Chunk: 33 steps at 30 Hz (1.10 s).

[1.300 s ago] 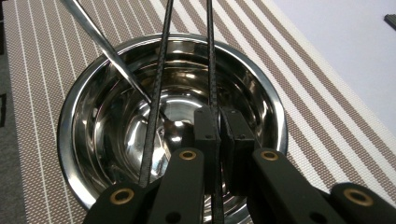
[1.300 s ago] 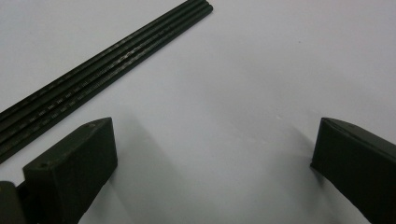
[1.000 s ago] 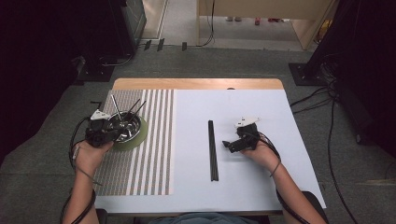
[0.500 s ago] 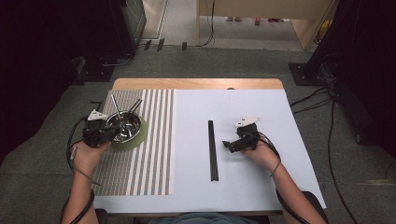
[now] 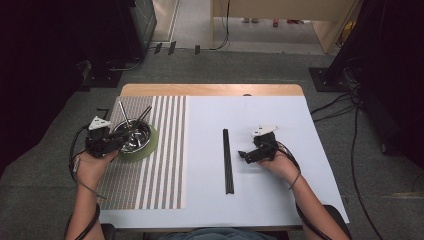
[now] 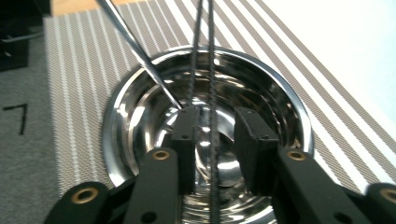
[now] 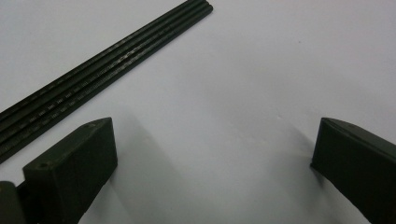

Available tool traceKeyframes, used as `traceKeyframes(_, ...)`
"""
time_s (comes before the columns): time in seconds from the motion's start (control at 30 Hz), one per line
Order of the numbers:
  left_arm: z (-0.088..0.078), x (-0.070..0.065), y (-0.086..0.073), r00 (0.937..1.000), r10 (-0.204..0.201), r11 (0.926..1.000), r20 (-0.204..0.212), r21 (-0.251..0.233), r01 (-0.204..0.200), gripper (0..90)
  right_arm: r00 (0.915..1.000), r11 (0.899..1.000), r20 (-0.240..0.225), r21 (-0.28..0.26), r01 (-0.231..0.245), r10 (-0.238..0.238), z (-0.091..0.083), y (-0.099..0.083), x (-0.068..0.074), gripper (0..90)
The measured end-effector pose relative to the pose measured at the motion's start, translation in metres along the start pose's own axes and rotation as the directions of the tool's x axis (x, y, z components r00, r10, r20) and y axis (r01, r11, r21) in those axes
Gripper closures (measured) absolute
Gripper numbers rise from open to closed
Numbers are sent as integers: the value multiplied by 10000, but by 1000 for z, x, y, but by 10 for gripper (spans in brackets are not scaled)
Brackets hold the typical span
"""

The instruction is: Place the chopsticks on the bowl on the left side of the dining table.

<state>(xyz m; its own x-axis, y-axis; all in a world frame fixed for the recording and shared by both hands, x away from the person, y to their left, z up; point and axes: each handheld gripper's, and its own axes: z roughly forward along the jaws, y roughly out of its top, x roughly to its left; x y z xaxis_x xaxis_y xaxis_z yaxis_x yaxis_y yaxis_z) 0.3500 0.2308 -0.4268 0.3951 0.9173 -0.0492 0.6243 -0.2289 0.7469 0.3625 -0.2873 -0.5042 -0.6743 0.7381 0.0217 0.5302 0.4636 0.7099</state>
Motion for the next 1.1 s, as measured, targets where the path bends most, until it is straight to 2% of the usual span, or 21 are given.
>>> traceKeyframes(0.17, 8, 3, -1, 9996, -112, 9999, -241, 71, 114, 611, 10000, 10000, -2, 3, 3, -3, 0, 0, 0, 0)
traceKeyframes(0.4, 15, -1, 2, 9989, 224, 9997, -401, 142, -219, 597, 10000, 10000, -3, 5, 2, -2, 0, 0, 0, 0)
traceKeyframes(0.53, 21, -2, 1, 9983, 393, 9985, -422, 405, -376, 598, 10000, 10000, -6, -3, 14, -14, 0, 0, 0, 0)
traceKeyframes(0.8, 24, -3, 0, 9981, 532, 9970, -298, 576, -515, 675, 10000, 10000, -4, 3, 0, 0, 0, 0, 0, 0)
traceKeyframes(1.1, 24, -2, 0, 9989, 439, 9971, -139, 622, -430, 753, 10000, 10000, -11, -6, 11, -11, 0, 0, 0, 0)
